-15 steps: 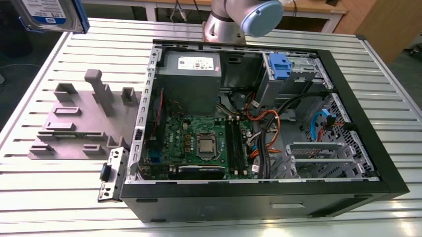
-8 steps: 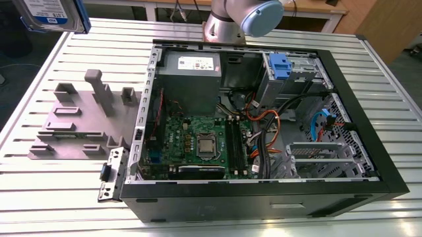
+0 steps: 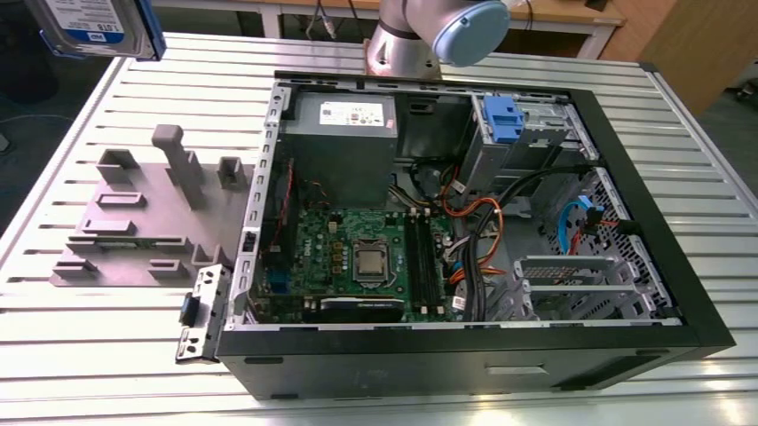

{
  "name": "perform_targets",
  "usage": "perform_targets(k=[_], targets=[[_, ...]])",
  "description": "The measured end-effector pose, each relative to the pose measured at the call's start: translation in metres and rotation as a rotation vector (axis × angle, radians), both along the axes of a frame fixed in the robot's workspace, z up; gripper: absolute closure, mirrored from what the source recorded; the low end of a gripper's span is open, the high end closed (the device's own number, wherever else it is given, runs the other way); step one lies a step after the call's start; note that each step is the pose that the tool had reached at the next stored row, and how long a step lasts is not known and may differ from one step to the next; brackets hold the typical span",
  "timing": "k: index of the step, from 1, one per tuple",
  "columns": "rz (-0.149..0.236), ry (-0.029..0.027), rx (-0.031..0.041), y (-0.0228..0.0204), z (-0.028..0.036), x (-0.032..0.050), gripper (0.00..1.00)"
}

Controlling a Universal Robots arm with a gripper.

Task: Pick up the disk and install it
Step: 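Pick up the disk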

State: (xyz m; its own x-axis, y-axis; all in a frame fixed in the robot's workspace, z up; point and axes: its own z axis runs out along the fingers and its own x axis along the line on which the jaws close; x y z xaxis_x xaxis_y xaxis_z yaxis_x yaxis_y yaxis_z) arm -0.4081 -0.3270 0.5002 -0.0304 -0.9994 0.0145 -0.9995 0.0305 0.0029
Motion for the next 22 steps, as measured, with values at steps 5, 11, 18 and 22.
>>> perform_targets(k=[5,11,18,22], targets=[[0.000,-0.0001,0.0000,0.0000,0.0000,0.0012,0.64],[0.000,0.0000,0.0000,0.0000,0.0000,0.0028,0.64],[0.000,0.0000,0.0000,0.0000,0.0000,0.0046,0.64],[0.000,0.0000,0.0000,0.0000,0.0000,0.0056,0.64]])
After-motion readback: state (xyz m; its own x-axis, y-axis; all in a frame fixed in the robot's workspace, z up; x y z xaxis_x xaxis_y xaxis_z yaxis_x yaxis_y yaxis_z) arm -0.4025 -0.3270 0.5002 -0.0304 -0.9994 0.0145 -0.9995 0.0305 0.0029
